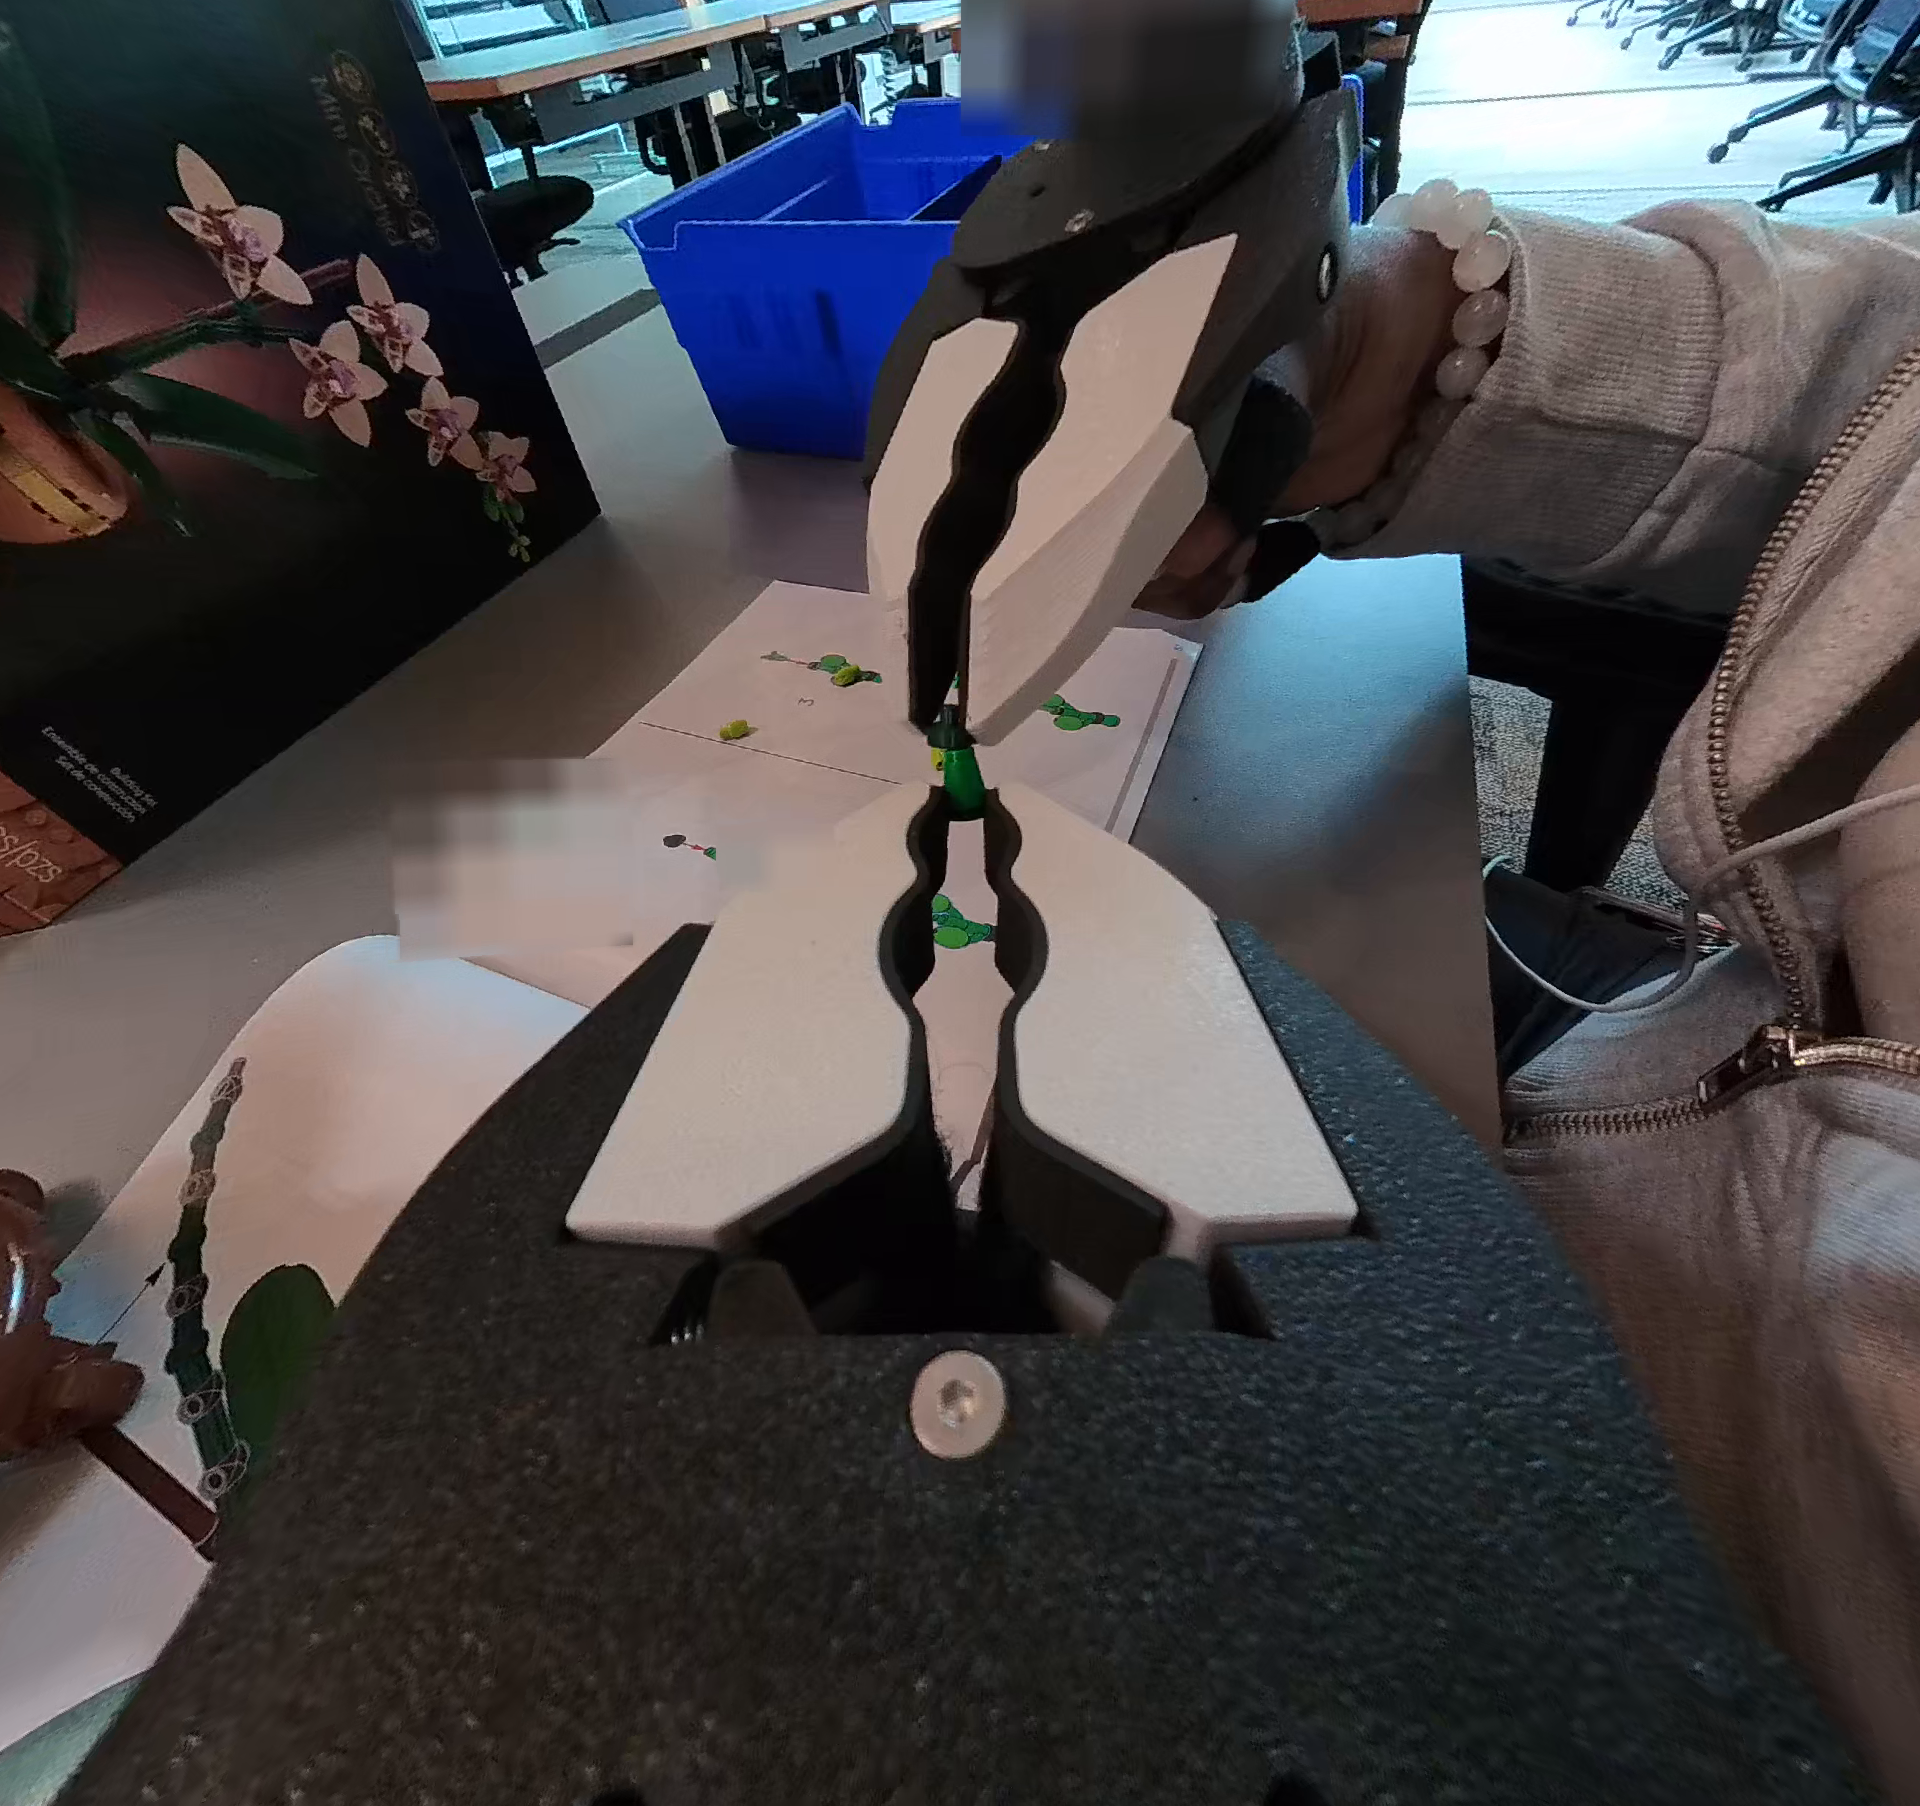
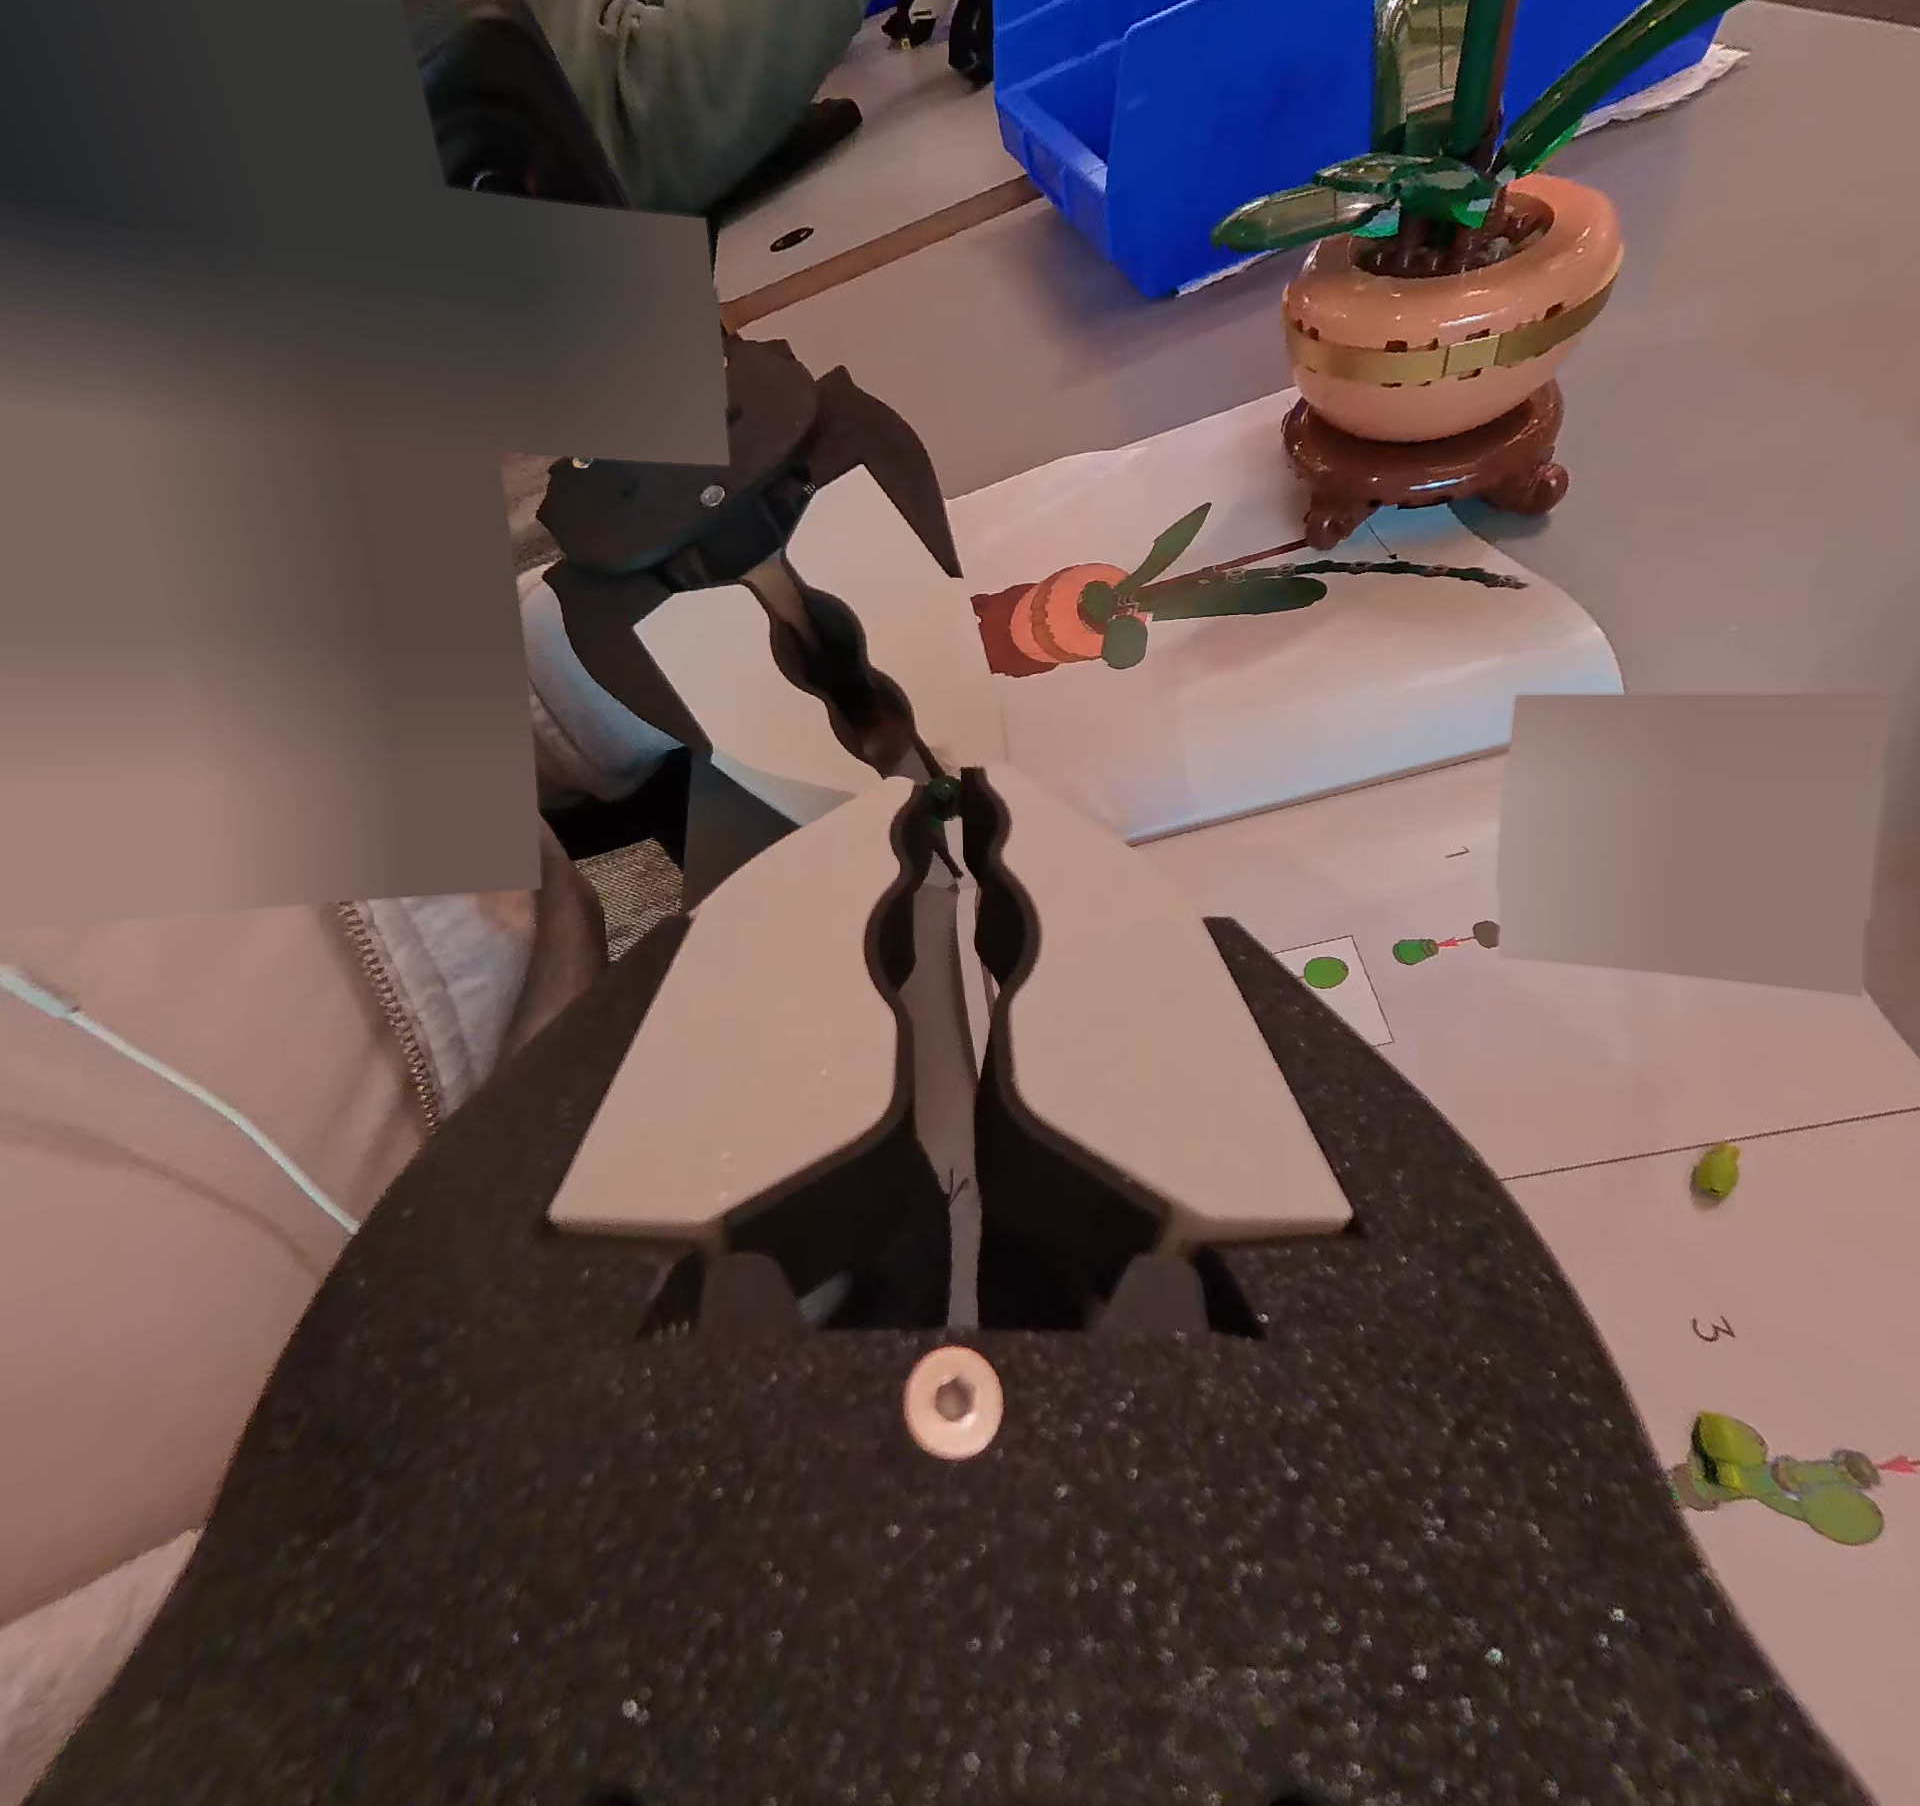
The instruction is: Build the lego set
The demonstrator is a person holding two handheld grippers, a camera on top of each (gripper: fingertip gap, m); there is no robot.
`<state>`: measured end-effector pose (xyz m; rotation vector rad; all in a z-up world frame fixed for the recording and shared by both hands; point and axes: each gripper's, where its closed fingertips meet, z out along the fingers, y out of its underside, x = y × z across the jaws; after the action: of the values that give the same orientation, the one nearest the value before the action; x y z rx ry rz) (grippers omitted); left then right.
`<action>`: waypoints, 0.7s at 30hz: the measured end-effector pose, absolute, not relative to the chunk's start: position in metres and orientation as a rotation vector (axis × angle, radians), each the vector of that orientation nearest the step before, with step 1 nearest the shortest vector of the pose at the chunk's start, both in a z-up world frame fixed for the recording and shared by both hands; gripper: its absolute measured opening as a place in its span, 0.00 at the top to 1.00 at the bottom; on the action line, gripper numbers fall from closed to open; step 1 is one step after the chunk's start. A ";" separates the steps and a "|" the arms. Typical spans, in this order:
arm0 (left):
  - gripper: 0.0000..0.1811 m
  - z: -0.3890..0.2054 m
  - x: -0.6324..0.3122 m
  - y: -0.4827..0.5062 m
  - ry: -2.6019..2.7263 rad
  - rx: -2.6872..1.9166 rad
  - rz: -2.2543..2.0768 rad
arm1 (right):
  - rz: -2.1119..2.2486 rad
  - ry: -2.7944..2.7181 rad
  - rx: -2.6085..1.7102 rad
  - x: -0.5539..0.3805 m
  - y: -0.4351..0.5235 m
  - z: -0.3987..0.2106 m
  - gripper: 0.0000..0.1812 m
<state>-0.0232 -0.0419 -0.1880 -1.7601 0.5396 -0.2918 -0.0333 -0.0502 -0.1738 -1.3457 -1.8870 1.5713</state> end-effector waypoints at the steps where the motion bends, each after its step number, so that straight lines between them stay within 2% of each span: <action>1: 0.97 -0.188 -0.023 -0.042 0.541 -1.761 -0.291 | 1.574 -1.889 -1.347 -0.033 -0.050 -0.174 0.97; 15: 0.97 -0.192 -0.020 -0.043 0.570 -1.775 -0.288 | 1.604 -1.920 -1.351 -0.029 -0.054 -0.178 0.97; 21: 0.97 -0.193 -0.015 -0.046 0.630 -1.765 -0.277 | 1.760 -1.927 -1.382 -0.023 -0.058 -0.180 0.97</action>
<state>-0.0146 -0.0458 -0.1935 -1.7645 0.6300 -0.2767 -0.0230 -0.0575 -0.1798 -1.3824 -1.9266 1.7599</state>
